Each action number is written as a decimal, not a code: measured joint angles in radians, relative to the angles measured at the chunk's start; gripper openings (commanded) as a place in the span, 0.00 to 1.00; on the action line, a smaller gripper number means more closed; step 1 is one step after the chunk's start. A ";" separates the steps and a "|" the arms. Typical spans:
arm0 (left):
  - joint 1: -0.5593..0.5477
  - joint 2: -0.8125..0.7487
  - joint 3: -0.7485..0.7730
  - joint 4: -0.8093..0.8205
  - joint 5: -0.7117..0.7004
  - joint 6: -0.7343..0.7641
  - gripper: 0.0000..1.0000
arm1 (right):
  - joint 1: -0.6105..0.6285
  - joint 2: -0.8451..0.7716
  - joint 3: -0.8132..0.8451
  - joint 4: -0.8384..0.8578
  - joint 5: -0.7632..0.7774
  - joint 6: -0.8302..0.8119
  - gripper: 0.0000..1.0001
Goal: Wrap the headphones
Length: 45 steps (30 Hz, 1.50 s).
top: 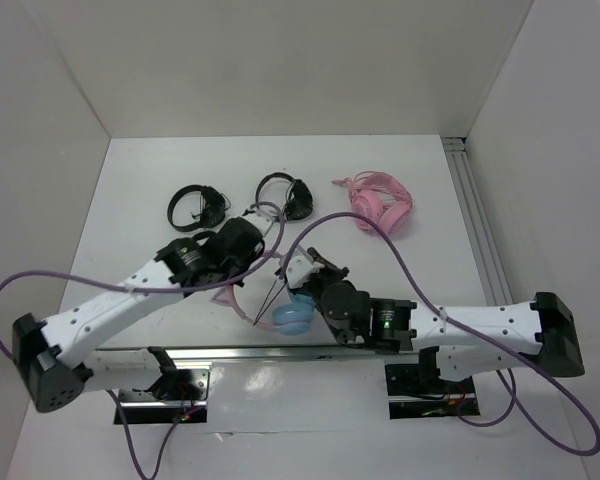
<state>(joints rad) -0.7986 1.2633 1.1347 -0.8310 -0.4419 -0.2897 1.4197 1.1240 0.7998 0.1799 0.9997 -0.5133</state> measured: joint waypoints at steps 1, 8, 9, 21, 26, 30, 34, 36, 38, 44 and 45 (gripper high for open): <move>-0.016 -0.049 -0.024 0.015 0.024 0.009 0.00 | -0.024 -0.009 -0.006 0.005 -0.019 -0.010 0.03; -0.103 -0.378 -0.078 0.138 0.130 0.087 0.00 | -0.153 -0.063 -0.011 0.022 -0.198 -0.035 0.06; -0.108 -0.392 -0.078 0.140 0.130 0.101 0.00 | -0.167 -0.067 -0.011 0.025 -0.228 -0.035 0.06; -0.129 -0.395 -0.008 0.156 0.148 0.136 0.00 | -0.475 -0.050 -0.011 0.019 -0.737 0.106 0.00; -0.129 -0.395 0.046 0.090 0.111 0.138 0.00 | -0.552 -0.004 -0.011 0.075 -0.980 0.205 0.00; -0.128 -0.395 0.086 0.057 0.120 0.159 0.00 | -0.596 0.063 -0.002 0.152 -1.168 0.283 0.00; -0.127 -0.379 0.130 0.029 0.087 0.154 0.00 | -0.639 0.130 0.002 0.253 -1.340 0.370 0.07; -0.128 -0.358 0.168 0.016 0.068 0.151 0.00 | -0.663 0.156 0.002 0.322 -1.408 0.418 0.09; -0.129 -0.336 0.212 0.017 0.061 0.146 0.00 | -0.690 0.188 0.003 0.394 -1.458 0.471 0.10; -0.145 -0.296 0.343 0.045 0.039 0.100 0.00 | -0.738 0.339 0.003 0.540 -1.535 0.594 0.12; -0.147 -0.296 0.356 0.054 0.026 0.092 0.00 | -0.740 0.363 0.003 0.555 -1.543 0.613 0.12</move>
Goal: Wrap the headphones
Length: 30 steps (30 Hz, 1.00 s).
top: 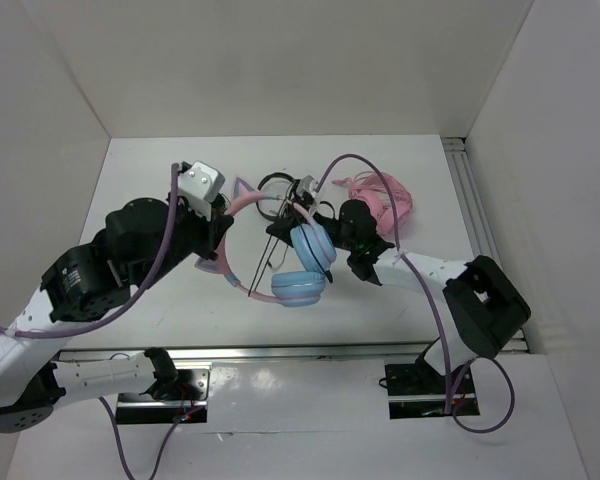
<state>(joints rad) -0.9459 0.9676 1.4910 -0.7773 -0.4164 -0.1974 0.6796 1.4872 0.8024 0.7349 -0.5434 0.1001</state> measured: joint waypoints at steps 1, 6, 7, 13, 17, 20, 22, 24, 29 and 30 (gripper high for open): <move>-0.001 0.000 0.015 0.002 -0.014 -0.009 0.00 | -0.002 0.022 0.000 0.018 -0.010 0.018 0.12; -0.002 0.005 0.047 0.032 -0.074 -0.028 0.00 | -0.004 0.076 -0.023 0.114 -0.037 0.095 0.09; -0.002 0.007 0.048 0.039 -0.085 -0.034 0.00 | -0.003 0.081 -0.024 0.129 -0.041 0.105 0.09; -0.002 0.012 0.047 0.066 -0.198 -0.076 0.00 | -0.004 0.122 -0.025 0.203 -0.049 0.150 0.13; -0.002 0.010 0.047 0.090 -0.286 -0.121 0.00 | -0.004 0.159 -0.050 0.251 -0.056 0.180 0.19; -0.001 0.018 0.059 0.081 -0.327 -0.149 0.00 | -0.003 0.190 -0.078 0.293 -0.061 0.201 0.14; 0.009 0.026 0.069 0.081 -0.338 -0.165 0.00 | -0.003 0.214 -0.090 0.315 -0.063 0.214 0.12; 0.019 0.035 0.071 0.081 -0.345 -0.187 0.00 | 0.002 0.230 -0.092 0.322 -0.064 0.222 0.14; 0.037 0.051 0.071 0.066 -0.385 -0.230 0.00 | 0.008 0.239 -0.117 0.354 -0.062 0.230 0.19; 0.038 0.051 0.071 0.065 -0.394 -0.234 0.00 | 0.010 0.240 -0.126 0.363 -0.061 0.230 0.15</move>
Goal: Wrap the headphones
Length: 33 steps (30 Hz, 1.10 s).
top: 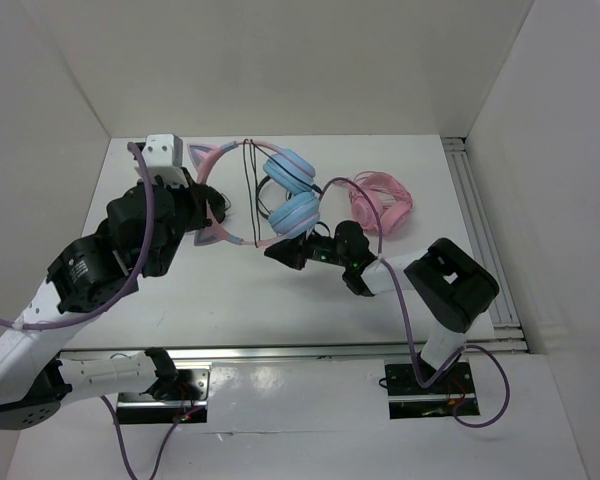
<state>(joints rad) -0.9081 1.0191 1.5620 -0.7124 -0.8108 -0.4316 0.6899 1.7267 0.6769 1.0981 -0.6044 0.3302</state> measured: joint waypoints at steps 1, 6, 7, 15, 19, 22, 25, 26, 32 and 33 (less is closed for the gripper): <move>0.000 0.000 0.000 0.000 -0.008 -0.006 0.00 | 0.002 0.000 -0.011 0.007 -0.001 0.000 0.07; 0.000 0.000 0.003 -0.008 -0.062 -0.045 0.00 | 0.006 0.001 -0.045 0.023 0.014 0.006 0.00; 0.001 0.003 0.003 -0.015 -0.076 -0.053 0.00 | 0.010 0.001 -0.050 0.025 0.019 0.006 0.00; 0.146 0.081 -0.003 -0.025 -0.101 -0.097 0.00 | 0.170 -0.094 -0.078 -0.093 0.143 -0.089 0.00; 0.286 0.164 -0.018 -0.008 -0.044 -0.093 0.00 | 0.299 -0.224 -0.078 -0.244 0.261 -0.176 0.00; 0.362 0.212 -0.056 0.005 0.006 -0.088 0.00 | 0.378 -0.325 -0.076 -0.349 0.363 -0.235 0.00; 0.415 0.250 -0.105 0.026 0.062 -0.062 0.00 | 0.443 -0.405 -0.060 -0.472 0.491 -0.297 0.00; 0.424 0.262 -0.119 0.029 0.076 -0.046 0.00 | 0.465 -0.422 -0.044 -0.520 0.537 -0.318 0.00; 0.425 0.365 -0.168 0.043 0.179 0.072 0.00 | 0.597 -0.449 0.126 -0.853 0.787 -0.476 0.00; 0.420 0.370 -0.190 0.047 0.199 0.097 0.00 | 0.607 -0.449 0.153 -0.900 0.817 -0.502 0.00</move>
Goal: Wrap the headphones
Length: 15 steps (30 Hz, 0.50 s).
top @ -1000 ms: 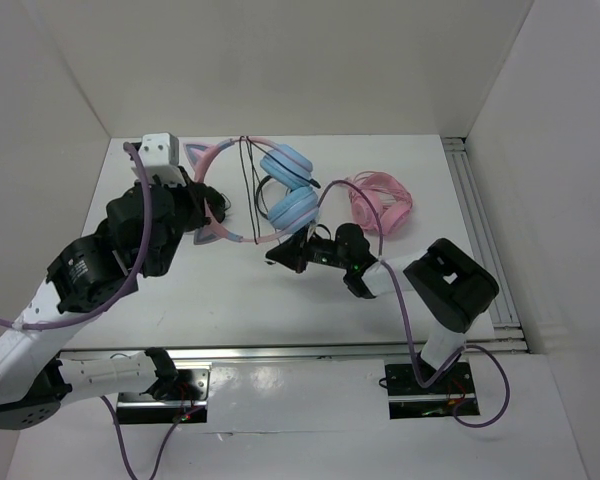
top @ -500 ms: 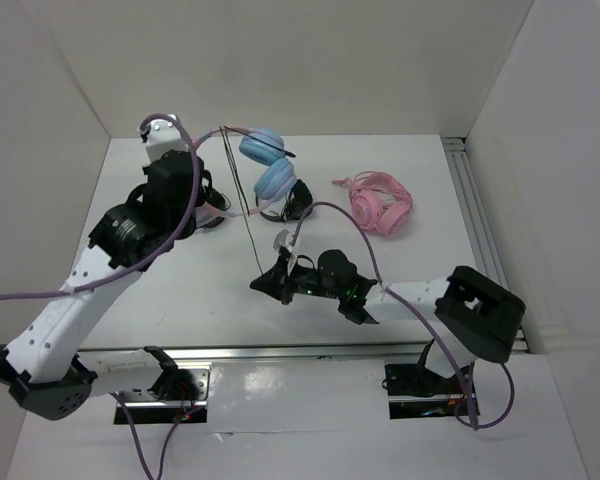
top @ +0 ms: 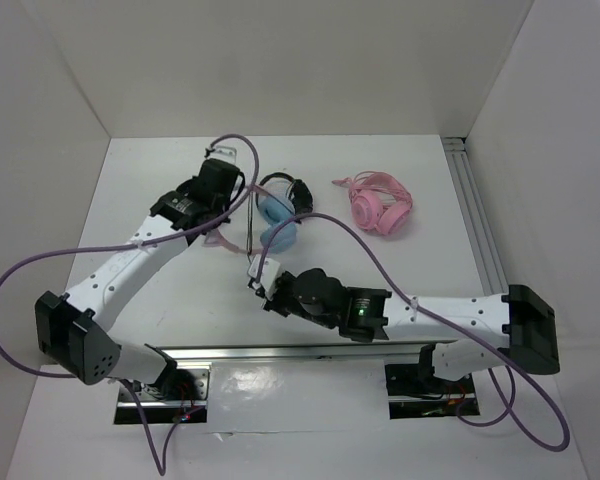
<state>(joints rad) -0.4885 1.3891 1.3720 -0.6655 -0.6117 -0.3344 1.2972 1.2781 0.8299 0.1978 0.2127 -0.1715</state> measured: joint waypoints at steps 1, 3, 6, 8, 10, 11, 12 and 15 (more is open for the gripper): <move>-0.007 0.001 -0.029 0.006 0.030 0.033 0.00 | 0.009 0.000 0.028 -0.049 0.038 -0.026 0.00; -0.018 0.000 -0.083 0.013 0.112 0.100 0.00 | 0.028 0.000 0.072 -0.121 0.135 -0.079 0.00; -0.027 0.000 -0.135 0.014 0.244 0.183 0.00 | 0.069 -0.005 0.092 -0.162 0.282 -0.146 0.02; -0.046 -0.001 -0.145 0.013 0.314 0.230 0.00 | 0.091 -0.006 0.092 -0.174 0.365 -0.185 0.02; -0.068 -0.003 -0.149 0.016 0.376 0.270 0.00 | 0.100 -0.006 0.092 -0.177 0.445 -0.219 0.02; -0.083 -0.005 -0.150 0.018 0.412 0.288 0.00 | 0.100 -0.006 0.092 -0.177 0.478 -0.233 0.02; -0.101 -0.007 -0.151 0.019 0.452 0.308 0.00 | 0.101 -0.006 0.092 -0.177 0.514 -0.254 0.02; -0.156 -0.007 -0.153 0.019 0.559 0.358 0.00 | 0.101 -0.006 0.078 -0.147 0.611 -0.314 0.01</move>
<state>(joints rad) -0.6449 1.3819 1.2190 -0.6460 -0.0525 0.0238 1.3983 1.2716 0.9077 0.0509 0.8234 -0.4854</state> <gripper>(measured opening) 0.109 0.026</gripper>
